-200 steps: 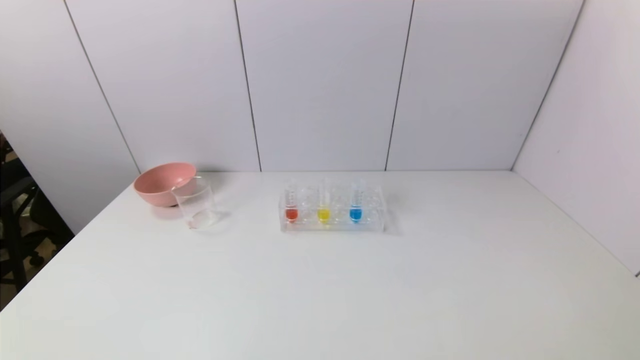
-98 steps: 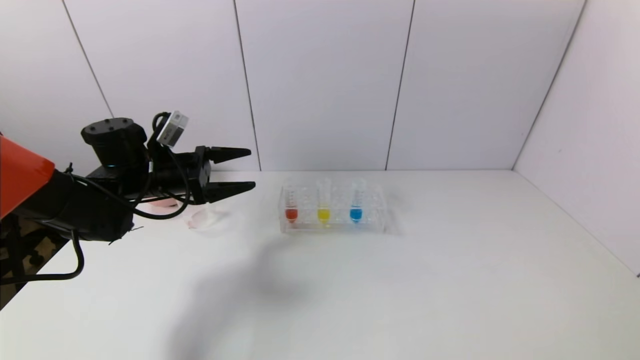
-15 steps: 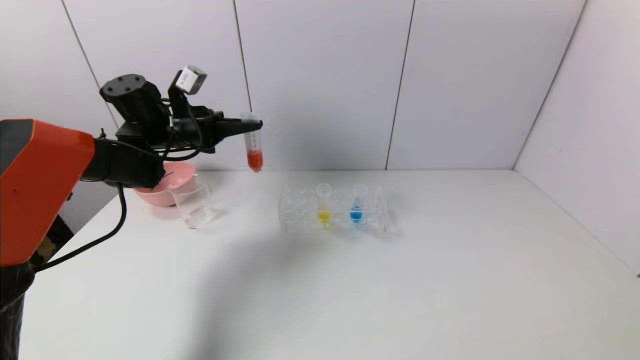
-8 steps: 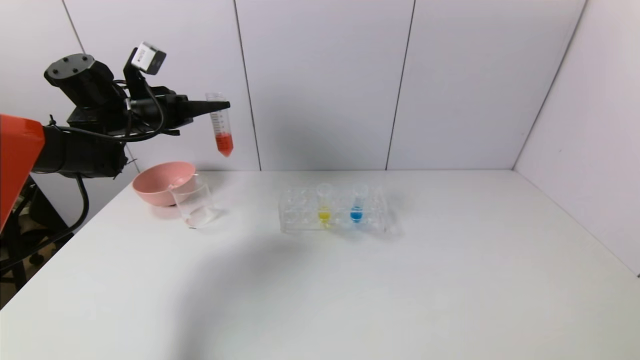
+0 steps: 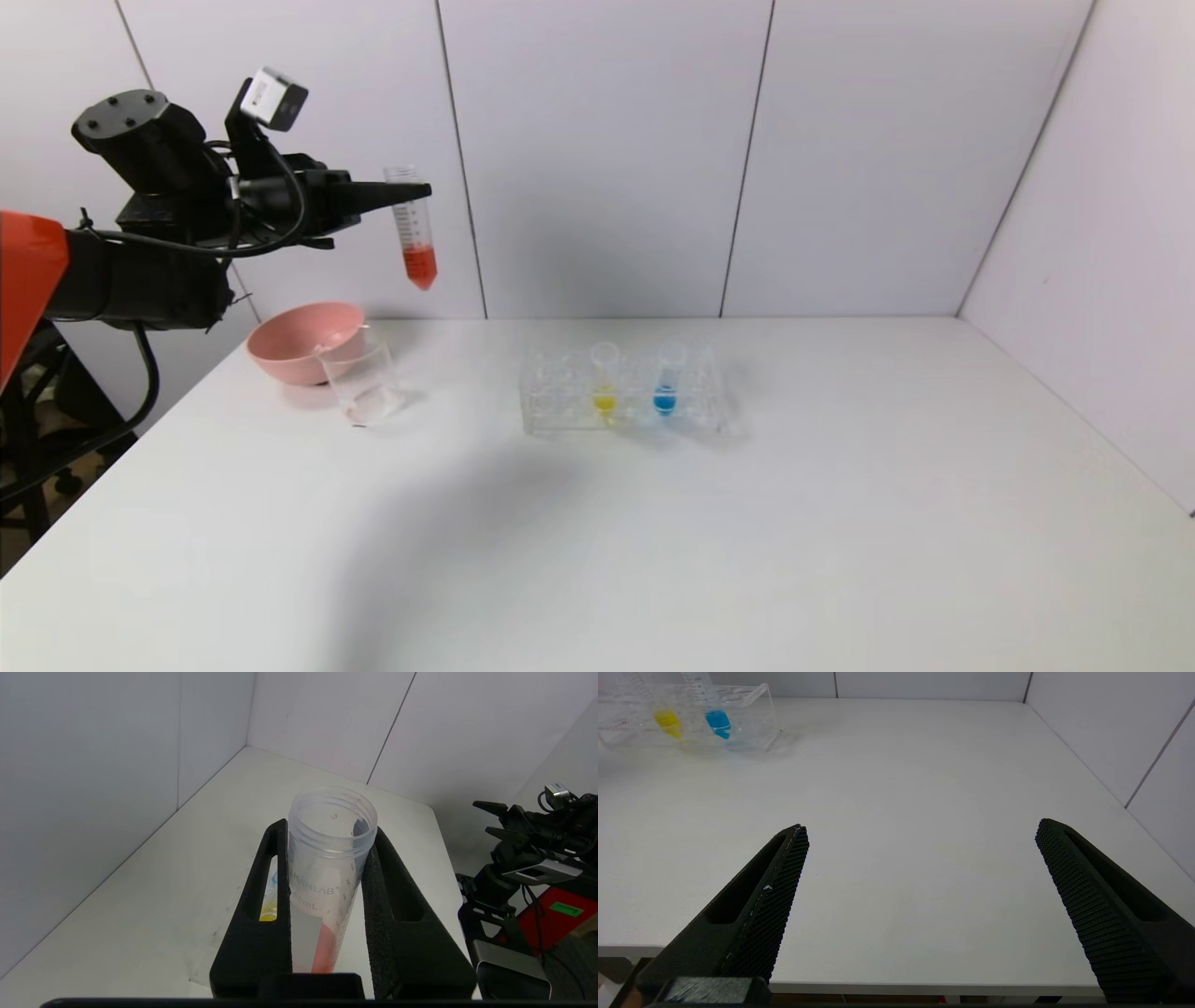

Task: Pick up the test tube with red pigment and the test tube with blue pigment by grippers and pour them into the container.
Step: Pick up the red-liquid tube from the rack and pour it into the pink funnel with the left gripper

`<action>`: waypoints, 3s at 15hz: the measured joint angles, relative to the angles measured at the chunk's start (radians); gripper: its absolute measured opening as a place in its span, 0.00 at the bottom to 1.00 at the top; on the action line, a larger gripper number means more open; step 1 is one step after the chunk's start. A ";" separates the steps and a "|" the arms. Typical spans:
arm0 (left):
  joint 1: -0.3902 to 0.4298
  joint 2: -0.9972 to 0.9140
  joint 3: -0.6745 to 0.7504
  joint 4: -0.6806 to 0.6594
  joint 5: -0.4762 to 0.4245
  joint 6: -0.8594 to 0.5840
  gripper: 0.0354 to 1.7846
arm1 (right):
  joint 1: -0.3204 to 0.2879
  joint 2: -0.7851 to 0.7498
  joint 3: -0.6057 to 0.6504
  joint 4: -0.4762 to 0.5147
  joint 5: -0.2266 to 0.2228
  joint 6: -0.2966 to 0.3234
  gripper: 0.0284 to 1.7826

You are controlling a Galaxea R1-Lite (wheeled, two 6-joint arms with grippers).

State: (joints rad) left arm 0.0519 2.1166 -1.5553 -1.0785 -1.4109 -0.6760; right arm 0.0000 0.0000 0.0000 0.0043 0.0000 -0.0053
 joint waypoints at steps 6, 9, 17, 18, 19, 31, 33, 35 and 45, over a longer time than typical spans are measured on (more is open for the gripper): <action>-0.001 -0.018 0.039 0.000 0.001 0.000 0.24 | 0.000 0.000 0.000 0.000 0.000 0.000 1.00; 0.000 -0.033 0.051 -0.002 -0.002 0.002 0.24 | 0.000 0.000 0.000 0.000 0.000 0.000 1.00; -0.008 -0.034 0.088 -0.003 0.002 0.009 0.24 | 0.000 0.000 0.000 0.000 0.000 0.000 1.00; -0.008 -0.031 0.088 -0.001 0.003 0.009 0.24 | 0.000 0.000 0.000 0.000 0.000 0.000 1.00; -0.008 -0.027 0.088 -0.001 0.006 0.008 0.24 | 0.000 0.000 0.000 0.000 0.000 0.000 1.00; -0.008 -0.022 0.077 0.030 0.140 0.009 0.24 | 0.000 0.000 0.000 0.000 0.000 0.000 1.00; -0.008 -0.027 0.077 0.046 0.154 0.010 0.24 | 0.000 0.000 0.000 0.000 0.000 0.000 1.00; -0.008 -0.031 0.080 0.049 0.154 0.010 0.24 | 0.000 0.000 0.000 0.000 0.000 0.000 1.00; -0.011 -0.052 0.104 0.041 0.156 -0.004 0.24 | 0.000 0.000 0.000 0.000 0.000 0.000 1.00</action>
State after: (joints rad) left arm 0.0409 2.0643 -1.4513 -1.0370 -1.2551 -0.6796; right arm 0.0000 0.0000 0.0000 0.0047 0.0000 -0.0051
